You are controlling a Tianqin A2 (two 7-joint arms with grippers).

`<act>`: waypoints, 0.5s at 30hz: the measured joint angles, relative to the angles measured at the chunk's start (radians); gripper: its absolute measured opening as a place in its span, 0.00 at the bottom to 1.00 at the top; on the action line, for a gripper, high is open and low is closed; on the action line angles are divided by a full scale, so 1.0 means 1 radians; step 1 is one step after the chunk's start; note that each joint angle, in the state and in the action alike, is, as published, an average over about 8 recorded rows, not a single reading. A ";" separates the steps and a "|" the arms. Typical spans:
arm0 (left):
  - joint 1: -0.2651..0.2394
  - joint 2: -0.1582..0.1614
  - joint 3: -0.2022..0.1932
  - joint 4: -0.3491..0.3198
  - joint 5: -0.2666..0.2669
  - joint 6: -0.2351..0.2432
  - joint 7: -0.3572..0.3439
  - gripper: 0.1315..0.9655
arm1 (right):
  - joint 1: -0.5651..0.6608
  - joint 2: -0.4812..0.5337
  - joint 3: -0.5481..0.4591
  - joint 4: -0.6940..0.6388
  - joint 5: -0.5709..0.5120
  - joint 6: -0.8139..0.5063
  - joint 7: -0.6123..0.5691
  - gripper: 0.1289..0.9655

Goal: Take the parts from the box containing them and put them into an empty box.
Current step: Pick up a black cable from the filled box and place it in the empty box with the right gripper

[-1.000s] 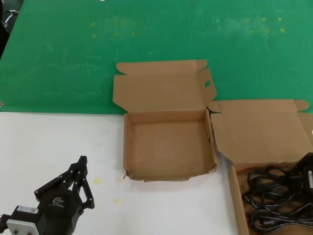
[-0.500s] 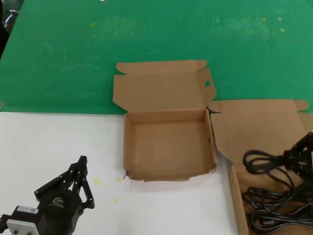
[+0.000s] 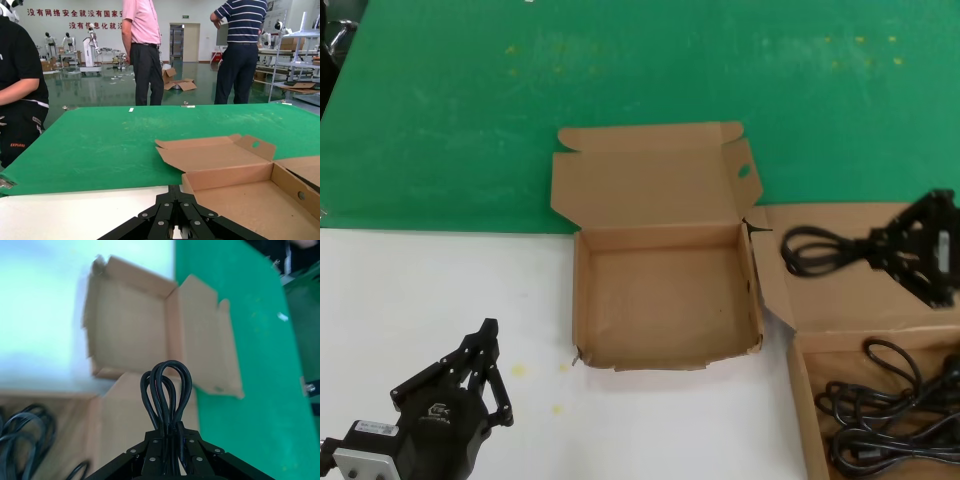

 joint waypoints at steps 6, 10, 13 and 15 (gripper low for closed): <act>0.000 0.000 0.000 0.000 0.000 0.000 0.000 0.00 | 0.029 -0.062 -0.004 -0.018 0.013 0.036 -0.011 0.07; 0.000 0.000 0.000 0.000 0.000 0.000 0.000 0.00 | 0.045 -0.119 -0.014 -0.055 0.025 0.072 -0.034 0.07; 0.000 0.000 0.000 0.000 0.000 0.000 0.000 0.00 | 0.058 -0.165 -0.022 -0.095 0.037 0.099 -0.059 0.07; 0.000 0.000 0.000 0.000 0.000 0.000 0.000 0.00 | 0.068 -0.196 -0.027 -0.129 0.048 0.117 -0.080 0.07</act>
